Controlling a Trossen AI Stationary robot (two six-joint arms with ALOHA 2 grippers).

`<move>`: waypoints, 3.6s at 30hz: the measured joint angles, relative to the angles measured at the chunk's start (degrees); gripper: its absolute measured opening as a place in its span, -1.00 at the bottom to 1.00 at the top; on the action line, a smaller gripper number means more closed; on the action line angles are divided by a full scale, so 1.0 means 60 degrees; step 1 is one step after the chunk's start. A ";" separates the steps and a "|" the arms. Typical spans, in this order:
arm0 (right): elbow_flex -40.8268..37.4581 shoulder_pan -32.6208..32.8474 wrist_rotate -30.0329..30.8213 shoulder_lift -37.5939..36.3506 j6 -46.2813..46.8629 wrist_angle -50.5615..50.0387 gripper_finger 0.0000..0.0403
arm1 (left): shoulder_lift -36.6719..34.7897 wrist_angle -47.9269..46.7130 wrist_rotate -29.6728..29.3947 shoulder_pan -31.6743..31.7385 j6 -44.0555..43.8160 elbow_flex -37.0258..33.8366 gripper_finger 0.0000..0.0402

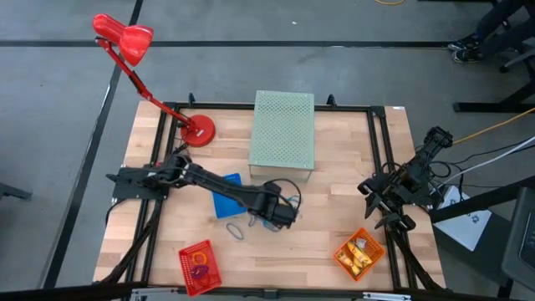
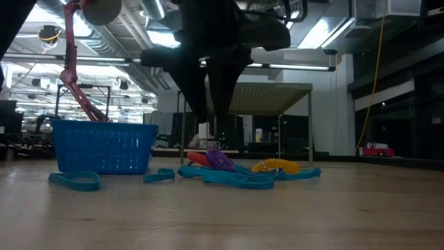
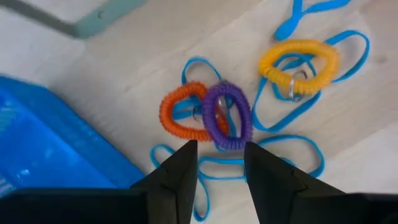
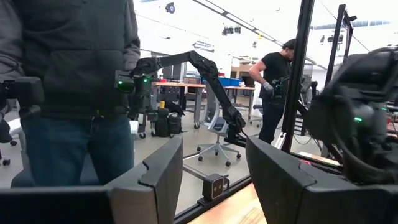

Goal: Pick & Place Office Desk Supplies
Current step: Put the purple spring keychain into the red basket

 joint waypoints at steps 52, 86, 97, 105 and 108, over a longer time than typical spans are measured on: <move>-0.0004 0.0000 0.0007 0.0003 0.0280 -0.0306 -0.11 | 0.0696 0.1751 0.0164 -0.0150 -0.0699 0.0058 -0.95; -0.0004 -0.0003 0.0007 0.0002 0.0449 -0.0517 -0.12 | -0.0701 -0.2907 -0.3235 -0.3121 -0.3484 0.3783 -0.98; -0.0004 -0.0001 0.0007 0.0000 0.0430 -0.0567 -0.12 | -0.0917 -0.2691 -0.2993 -0.5558 -0.6255 0.2982 -0.98; -0.0004 -0.0001 0.0007 0.0004 0.0330 -0.0578 -0.12 | -0.0896 -0.1502 -0.0938 -0.6781 -0.8164 0.1301 -0.98; -0.0004 -0.0001 0.0007 0.0001 0.0277 -0.0578 -0.12 | -0.0900 -0.1475 -0.0886 -0.6793 -0.8149 0.0992 -0.98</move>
